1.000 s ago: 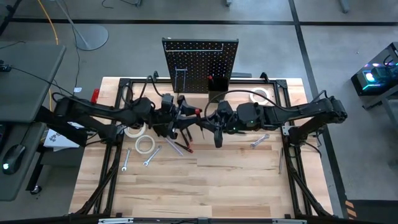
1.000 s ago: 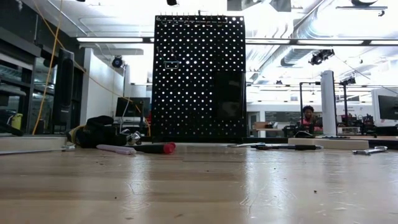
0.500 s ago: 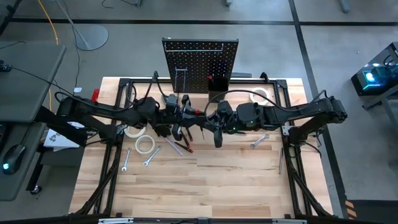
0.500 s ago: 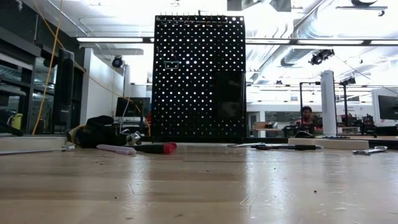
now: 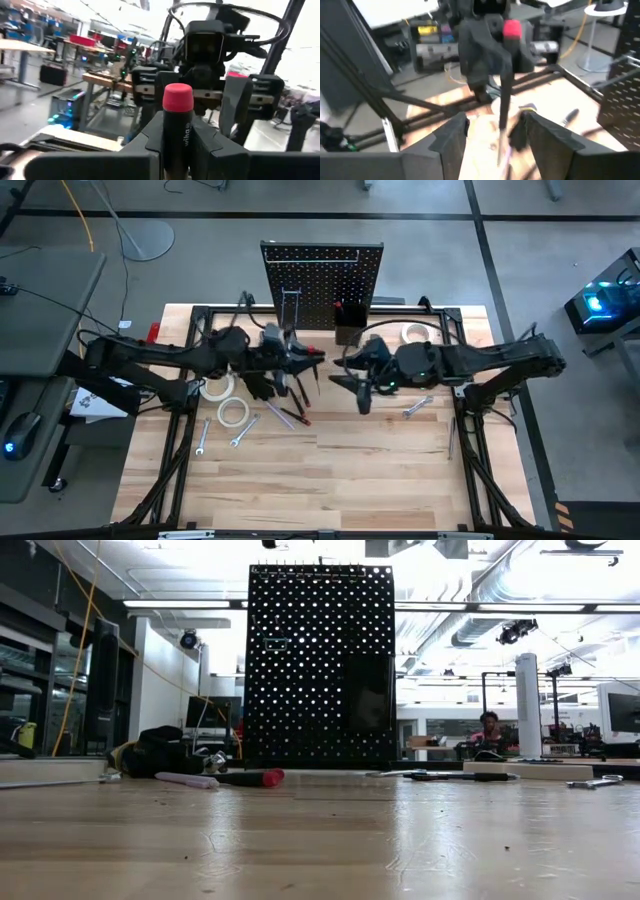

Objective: Hang tools onto peg board
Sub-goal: Put the nut driver into the black bin on the pegboard

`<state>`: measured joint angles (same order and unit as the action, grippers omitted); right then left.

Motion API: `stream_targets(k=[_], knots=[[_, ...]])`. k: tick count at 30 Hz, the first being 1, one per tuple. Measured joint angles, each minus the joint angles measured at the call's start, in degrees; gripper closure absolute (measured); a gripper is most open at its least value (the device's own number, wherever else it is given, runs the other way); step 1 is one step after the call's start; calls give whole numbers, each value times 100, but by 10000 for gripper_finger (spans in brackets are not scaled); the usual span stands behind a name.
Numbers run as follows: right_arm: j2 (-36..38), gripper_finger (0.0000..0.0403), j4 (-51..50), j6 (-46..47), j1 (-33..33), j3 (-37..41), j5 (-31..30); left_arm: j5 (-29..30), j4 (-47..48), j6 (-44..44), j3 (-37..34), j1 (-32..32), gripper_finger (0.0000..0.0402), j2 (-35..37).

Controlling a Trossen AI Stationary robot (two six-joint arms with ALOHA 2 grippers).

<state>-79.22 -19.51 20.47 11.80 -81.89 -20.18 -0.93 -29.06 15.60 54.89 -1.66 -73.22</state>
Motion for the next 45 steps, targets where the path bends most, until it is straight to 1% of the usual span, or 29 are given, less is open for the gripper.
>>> stream_targets(k=[3, 7, 10, 13, 16, 20, 23, 26, 31, 34, 39, 45], knots=[[105, 204, -311, 2, 34, -65, -244, -1, 105, -136, 0, -72, 364, 29], [196, 203, -330, 12, 75, -68, -828, 98, 114, -283, 0, -41, 364, -38], [189, 202, -347, 12, 80, -68, -1186, 475, 209, -456, 0, 36, 364, -57], [187, 202, -338, 44, 76, -68, -1331, 1129, 182, -724, 19, 38, 364, -34], [187, 202, -378, 46, 114, -68, -1581, 1659, 231, -1137, 268, 8, 364, -34], [158, 202, -331, 46, 215, -68, -2239, 1974, 261, -1672, 611, 12, 364, -152], [45, 202, -264, 153, 262, -72, -2316, 2030, 278, -1816, 807, -5, 364, -279], [-185, 202, 14, 59, 262, -72, -2425, 2070, 236, -1652, 925, -65, 364, -408], [-636, 201, 796, -771, 248, -72, -3121, 2063, 202, -965, 940, -69, 364, -591], [-781, 201, 991, -995, 229, -68, -3410, 2019, 166, -584, 944, -69, 364, -586], [-825, 201, 1072, -1003, 106, -68, -3380, 1598, -15, -229, 942, -60, 364, -587], [-827, 201, 1260, -1001, -103, -68, -2353, 1278, -118, -118, 944, -57, 364, -582]])
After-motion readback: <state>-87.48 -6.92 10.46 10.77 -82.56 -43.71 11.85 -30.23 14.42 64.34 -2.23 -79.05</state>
